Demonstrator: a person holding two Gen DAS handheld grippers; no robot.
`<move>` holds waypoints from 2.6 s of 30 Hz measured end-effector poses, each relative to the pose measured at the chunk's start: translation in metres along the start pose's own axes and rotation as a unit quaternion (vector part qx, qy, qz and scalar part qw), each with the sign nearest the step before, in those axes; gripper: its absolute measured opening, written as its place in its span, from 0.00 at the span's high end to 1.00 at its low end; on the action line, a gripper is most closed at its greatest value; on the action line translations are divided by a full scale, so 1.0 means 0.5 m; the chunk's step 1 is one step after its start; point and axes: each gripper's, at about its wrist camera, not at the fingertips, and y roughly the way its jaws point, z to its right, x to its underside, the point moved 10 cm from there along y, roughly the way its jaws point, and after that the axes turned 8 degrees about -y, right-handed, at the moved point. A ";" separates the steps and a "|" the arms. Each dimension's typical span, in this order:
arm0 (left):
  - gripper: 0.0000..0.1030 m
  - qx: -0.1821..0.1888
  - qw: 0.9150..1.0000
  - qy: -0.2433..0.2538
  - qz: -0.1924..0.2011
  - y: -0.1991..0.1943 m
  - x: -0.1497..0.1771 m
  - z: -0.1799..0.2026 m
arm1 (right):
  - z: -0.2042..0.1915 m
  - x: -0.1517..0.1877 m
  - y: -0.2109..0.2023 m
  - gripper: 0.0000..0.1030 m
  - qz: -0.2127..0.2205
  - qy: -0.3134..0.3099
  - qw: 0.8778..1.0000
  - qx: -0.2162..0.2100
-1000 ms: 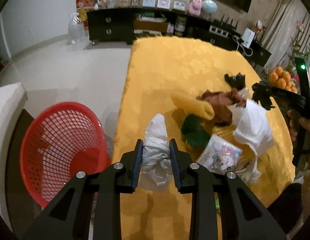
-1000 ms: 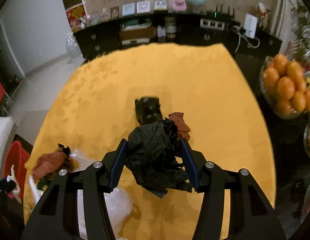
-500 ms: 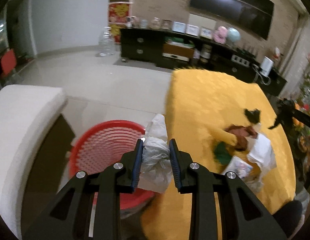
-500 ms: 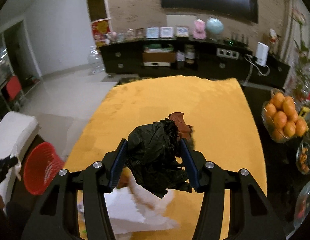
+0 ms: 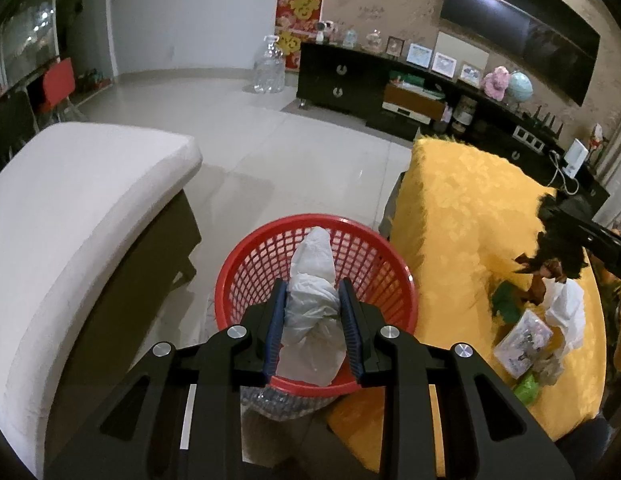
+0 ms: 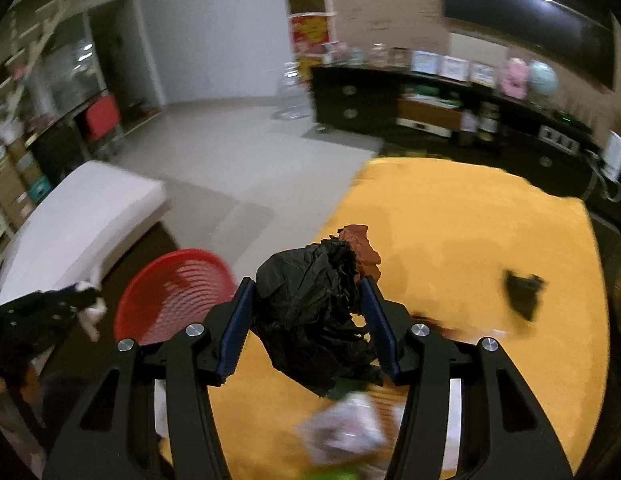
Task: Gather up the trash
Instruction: 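Carry tissue and black bag over the red wastebasket and open both grippers, then grasp the clear printed packet with the left gripper while the right gripper returns to the table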
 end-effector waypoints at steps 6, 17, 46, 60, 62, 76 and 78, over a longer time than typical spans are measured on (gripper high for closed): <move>0.75 0.002 1.000 -0.006 -0.012 0.019 0.010 -0.020 | -0.114 -0.027 0.061 0.49 -0.015 -0.026 0.998 -0.051; 0.74 -0.003 1.000 -0.018 -0.017 0.038 0.008 -0.042 | -0.216 -0.046 0.126 0.41 -0.038 -0.050 0.993 -0.095; 0.22 -0.023 0.999 -0.015 0.020 -0.008 -0.009 -0.029 | -0.134 -0.023 0.024 0.22 0.018 -0.037 0.999 -0.027; 0.21 0.013 0.999 0.045 0.004 -0.003 0.044 0.095 | 0.077 0.088 -0.088 0.17 0.025 0.025 0.996 0.079; 0.21 0.019 0.998 0.055 -0.002 0.002 0.056 0.119 | 0.110 0.113 -0.101 0.17 0.020 0.038 0.995 0.095; 0.21 0.073 0.985 0.148 -0.054 0.048 0.160 0.302 | 0.283 0.263 -0.179 0.17 0.002 0.128 0.976 0.174; 0.21 0.086 0.981 0.161 -0.065 0.056 0.179 0.328 | 0.292 0.270 -0.182 0.17 0.003 0.131 0.975 0.177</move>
